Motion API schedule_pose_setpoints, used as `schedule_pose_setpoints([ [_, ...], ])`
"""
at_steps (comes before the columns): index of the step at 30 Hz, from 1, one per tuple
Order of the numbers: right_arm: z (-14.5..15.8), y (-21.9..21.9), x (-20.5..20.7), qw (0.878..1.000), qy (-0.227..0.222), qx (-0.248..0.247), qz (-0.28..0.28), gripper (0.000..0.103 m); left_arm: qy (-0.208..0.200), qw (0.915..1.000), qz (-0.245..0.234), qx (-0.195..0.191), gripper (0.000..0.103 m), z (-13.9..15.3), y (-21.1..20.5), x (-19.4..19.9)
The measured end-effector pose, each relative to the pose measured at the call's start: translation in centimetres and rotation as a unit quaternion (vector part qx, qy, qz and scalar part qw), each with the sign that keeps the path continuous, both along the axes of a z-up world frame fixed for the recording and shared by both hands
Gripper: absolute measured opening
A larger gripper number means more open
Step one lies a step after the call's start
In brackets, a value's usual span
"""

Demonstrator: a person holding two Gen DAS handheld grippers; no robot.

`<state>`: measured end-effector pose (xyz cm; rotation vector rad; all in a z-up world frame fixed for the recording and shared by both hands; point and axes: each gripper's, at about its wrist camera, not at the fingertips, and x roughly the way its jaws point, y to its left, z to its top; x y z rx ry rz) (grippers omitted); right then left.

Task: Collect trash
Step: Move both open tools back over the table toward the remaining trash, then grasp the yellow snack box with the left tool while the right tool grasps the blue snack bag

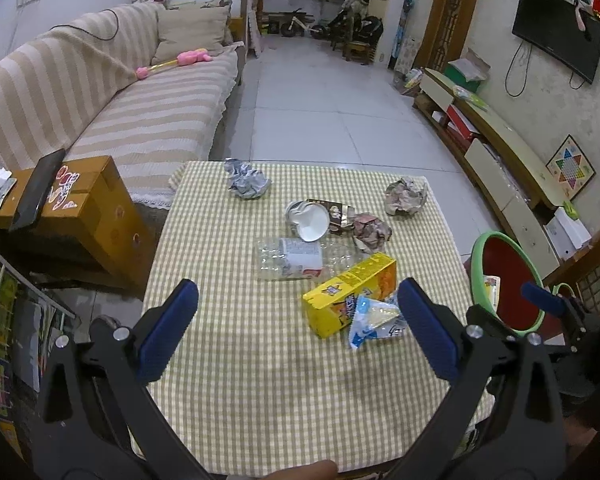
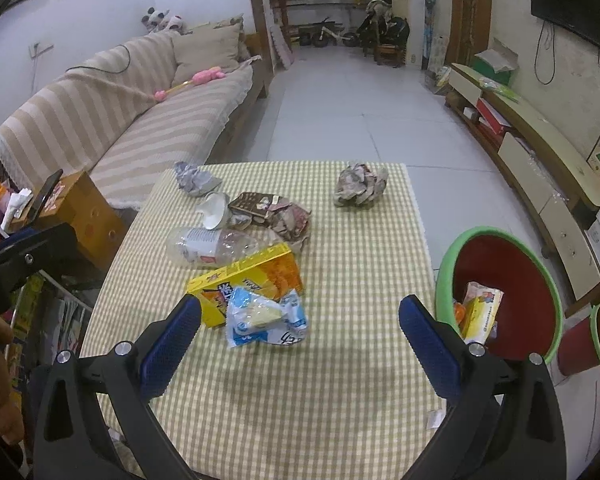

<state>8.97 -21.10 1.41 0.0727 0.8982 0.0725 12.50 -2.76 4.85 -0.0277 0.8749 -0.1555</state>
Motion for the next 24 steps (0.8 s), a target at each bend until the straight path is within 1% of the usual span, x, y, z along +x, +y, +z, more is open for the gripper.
schedule_pose_setpoints([
  [9, -1.8, 1.4, 0.6, 1.0, 0.02, -0.003, 0.01, 0.095, 0.014, 0.9999, 0.007, 0.0, 0.098, -1.1, 1.0, 0.7],
  [12, -2.8, 1.2, 0.9, 0.999, 0.032, -0.002, 0.007, 0.095, 0.023, 0.9997, 0.008, -0.002, 0.098, -2.0, 1.2, 1.2],
  [15, -3.8, 1.1, 1.2, 0.999, 0.045, -0.001, 0.005, 0.095, 0.039, 0.9992, 0.01, -0.002, 0.098, -3.4, 1.8, 1.8],
  [20, -5.9, 0.7, 1.7, 0.998, 0.067, 0.001, 0.003, 0.095, 0.066, 0.9977, -0.003, -0.016, 0.098, -6.0, 2.5, 2.7],
  [22, -7.0, 0.6, 2.1, 0.997, 0.078, 0.004, -0.001, 0.095, 0.076, 0.9962, -0.02, -0.038, 0.098, -6.9, 2.5, 3.1],
  [24, -8.2, 0.5, 2.5, 0.996, 0.092, 0.005, -0.003, 0.095, 0.086, 0.9946, -0.04, -0.043, 0.098, -7.9, 2.0, 3.6],
])
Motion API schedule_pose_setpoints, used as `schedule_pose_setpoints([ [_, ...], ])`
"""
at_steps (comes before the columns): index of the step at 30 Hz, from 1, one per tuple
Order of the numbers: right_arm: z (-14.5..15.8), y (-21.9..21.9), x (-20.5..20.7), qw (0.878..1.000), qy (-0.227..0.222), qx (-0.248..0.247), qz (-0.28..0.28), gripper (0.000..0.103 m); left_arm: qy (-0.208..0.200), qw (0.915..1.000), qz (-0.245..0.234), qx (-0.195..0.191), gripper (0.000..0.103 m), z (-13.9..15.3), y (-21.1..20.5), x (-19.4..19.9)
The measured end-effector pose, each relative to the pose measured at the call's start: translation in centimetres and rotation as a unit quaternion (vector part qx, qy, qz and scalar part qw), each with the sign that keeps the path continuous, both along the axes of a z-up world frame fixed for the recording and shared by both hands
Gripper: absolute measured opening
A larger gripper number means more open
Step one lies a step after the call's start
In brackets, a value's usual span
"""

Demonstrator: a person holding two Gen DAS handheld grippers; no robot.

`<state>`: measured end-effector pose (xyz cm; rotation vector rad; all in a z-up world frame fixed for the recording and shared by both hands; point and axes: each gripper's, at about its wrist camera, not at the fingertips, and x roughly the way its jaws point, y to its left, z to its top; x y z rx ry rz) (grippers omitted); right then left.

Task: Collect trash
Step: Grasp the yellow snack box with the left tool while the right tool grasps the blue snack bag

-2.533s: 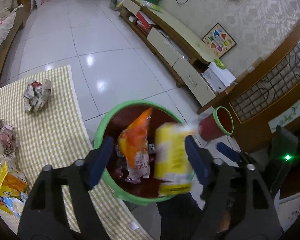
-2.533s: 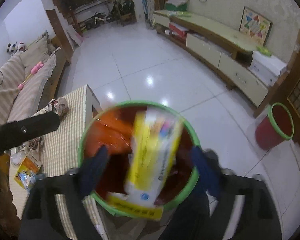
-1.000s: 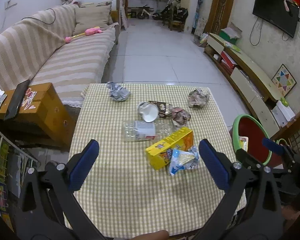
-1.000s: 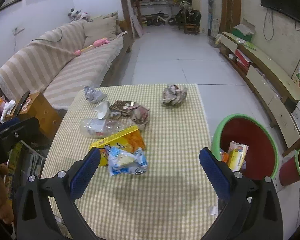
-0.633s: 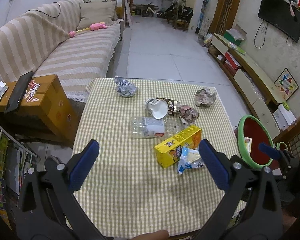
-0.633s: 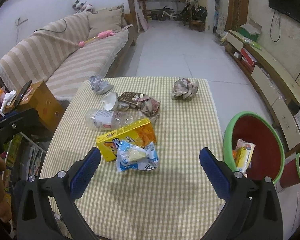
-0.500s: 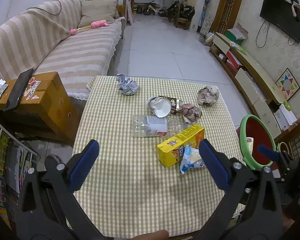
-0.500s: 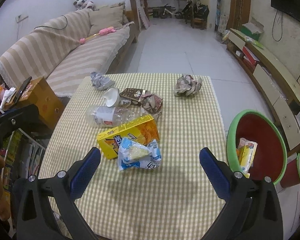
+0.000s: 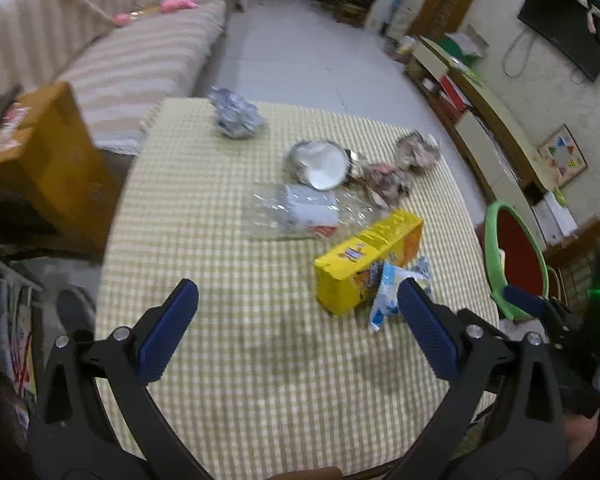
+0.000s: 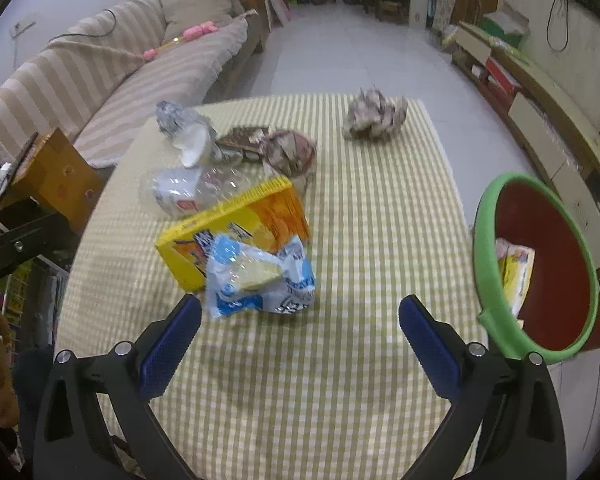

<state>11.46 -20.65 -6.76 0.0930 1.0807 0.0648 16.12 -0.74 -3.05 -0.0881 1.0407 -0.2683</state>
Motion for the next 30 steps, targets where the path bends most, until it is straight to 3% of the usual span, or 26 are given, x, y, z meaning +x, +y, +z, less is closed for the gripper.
schedule_pose_setpoints([
  [10, -3.0, -1.0, 0.6, 1.0, 0.03, 0.001, -0.005, 0.095, 0.043, 0.9937, -0.103, -0.007, 0.097, -5.1, -4.0, 3.9],
  [16, -4.4, -1.0, 1.4, 0.999, 0.042, 0.014, 0.006, 0.095, 0.076, 0.9869, -0.138, -0.034, 0.079, -7.8, -5.1, 6.0],
  [19, -4.8, -0.8, 1.6, 0.999, 0.041, 0.022, 0.012, 0.095, 0.098, 0.9821, -0.145, -0.068, 0.059, -8.9, -5.3, 6.5],
  [30, -6.1, 0.2, 3.9, 0.997, 0.041, 0.061, 0.036, 0.093, 0.11, 0.9751, -0.144, -0.128, 0.048, -8.8, -3.6, 5.2],
])
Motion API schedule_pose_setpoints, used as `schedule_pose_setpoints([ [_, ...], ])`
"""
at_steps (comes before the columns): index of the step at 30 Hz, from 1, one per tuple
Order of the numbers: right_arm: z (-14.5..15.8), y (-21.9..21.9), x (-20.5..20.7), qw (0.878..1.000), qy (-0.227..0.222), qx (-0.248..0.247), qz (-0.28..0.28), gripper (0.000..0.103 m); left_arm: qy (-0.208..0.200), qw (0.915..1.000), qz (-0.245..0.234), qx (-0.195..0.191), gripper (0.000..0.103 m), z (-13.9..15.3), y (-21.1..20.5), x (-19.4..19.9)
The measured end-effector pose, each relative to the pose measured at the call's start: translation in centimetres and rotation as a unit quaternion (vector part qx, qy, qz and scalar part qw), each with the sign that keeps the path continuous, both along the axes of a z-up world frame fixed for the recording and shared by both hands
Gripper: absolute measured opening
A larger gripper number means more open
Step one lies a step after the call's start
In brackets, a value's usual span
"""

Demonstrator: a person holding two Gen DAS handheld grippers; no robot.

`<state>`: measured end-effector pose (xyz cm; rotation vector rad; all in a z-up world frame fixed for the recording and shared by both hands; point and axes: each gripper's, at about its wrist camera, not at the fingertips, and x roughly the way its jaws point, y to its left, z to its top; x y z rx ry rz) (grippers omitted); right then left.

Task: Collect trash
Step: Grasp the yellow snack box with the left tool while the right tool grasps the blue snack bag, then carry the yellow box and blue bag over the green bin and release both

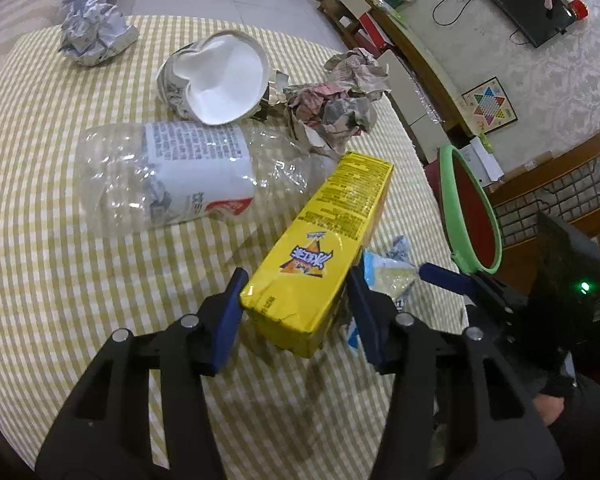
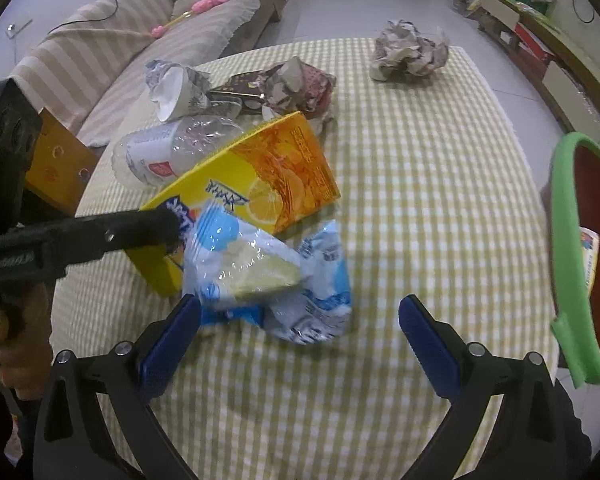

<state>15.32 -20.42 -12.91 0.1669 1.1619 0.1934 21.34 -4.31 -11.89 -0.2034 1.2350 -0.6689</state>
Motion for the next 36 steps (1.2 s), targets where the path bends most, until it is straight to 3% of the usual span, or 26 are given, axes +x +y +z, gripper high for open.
schedule_pose_setpoints([
  [6, -0.6, 0.9, 0.8, 0.999, 0.013, 0.019, 0.024, 0.063, 0.003, 1.0, -0.002, 0.001, 0.045, -0.2, 1.0, -0.9],
  [8, -0.6, 1.2, 0.7, 0.999, 0.015, 0.018, 0.032, 0.048, 0.005, 1.0, 0.0, 0.001, 0.044, -0.3, 0.9, -1.1],
  [9, -0.5, 1.3, 0.7, 0.999, 0.016, 0.017, 0.035, 0.036, 0.005, 1.0, 0.003, -0.001, 0.044, -0.3, 1.0, -1.3],
  [10, -0.5, 1.5, 0.8, 0.999, 0.018, 0.015, 0.035, 0.011, 0.005, 1.0, 0.005, -0.002, 0.044, -0.2, 1.1, -1.4],
  [17, 0.1, 0.5, -0.6, 0.999, 0.02, 0.026, 0.03, 0.007, -0.017, 0.9997, 0.015, 0.005, 0.042, 1.3, 2.2, -3.1],
  [23, 2.9, -0.9, -2.9, 0.999, -0.006, 0.032, 0.026, 0.006, -0.044, 0.9985, 0.027, 0.017, 0.042, 3.7, 2.2, -4.3],
  [36, 9.7, -2.6, -6.2, 0.996, -0.073, 0.04, 0.011, 0.006, -0.13, 0.9848, 0.058, 0.099, 0.042, 10.3, 1.1, -7.8],
])
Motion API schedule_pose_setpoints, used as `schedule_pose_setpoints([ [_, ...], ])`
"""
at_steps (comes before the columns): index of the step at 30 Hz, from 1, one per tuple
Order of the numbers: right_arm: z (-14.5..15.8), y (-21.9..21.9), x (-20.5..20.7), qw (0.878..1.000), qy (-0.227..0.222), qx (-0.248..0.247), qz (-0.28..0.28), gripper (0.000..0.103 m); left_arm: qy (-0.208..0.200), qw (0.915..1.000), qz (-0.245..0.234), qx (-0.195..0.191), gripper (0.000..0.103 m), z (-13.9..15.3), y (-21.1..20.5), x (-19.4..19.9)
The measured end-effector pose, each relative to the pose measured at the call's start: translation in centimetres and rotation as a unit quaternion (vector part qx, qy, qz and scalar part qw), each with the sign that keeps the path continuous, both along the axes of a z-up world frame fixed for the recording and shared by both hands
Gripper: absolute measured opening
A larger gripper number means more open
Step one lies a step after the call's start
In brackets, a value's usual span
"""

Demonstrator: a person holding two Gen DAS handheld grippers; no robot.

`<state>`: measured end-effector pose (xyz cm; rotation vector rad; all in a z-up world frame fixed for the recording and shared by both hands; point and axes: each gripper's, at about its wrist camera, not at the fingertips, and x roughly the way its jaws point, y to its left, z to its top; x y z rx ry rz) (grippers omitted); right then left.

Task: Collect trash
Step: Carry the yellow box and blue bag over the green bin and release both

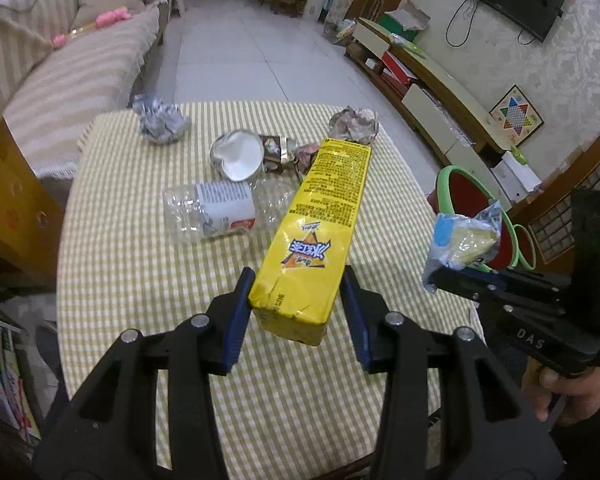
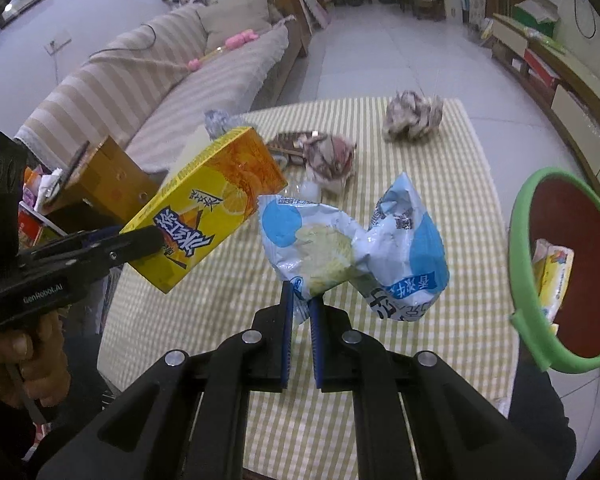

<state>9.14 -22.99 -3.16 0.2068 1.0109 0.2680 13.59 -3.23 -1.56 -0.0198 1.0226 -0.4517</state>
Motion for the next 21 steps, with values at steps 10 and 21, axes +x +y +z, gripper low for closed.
schedule_pose_setpoints([
  [10, 2.3, -1.8, -0.8, 0.999, -0.027, -0.002, -0.02, 0.006, -0.023, 0.9995, -0.011, 0.017, 0.042, 2.1, -3.1, -0.8],
  [21, 3.6, -7.2, -1.4, 0.997, -0.044, -0.003, -0.07, 0.006, -0.033, 0.9981, -0.052, 0.003, 0.042, 3.4, -8.7, -1.0],
])
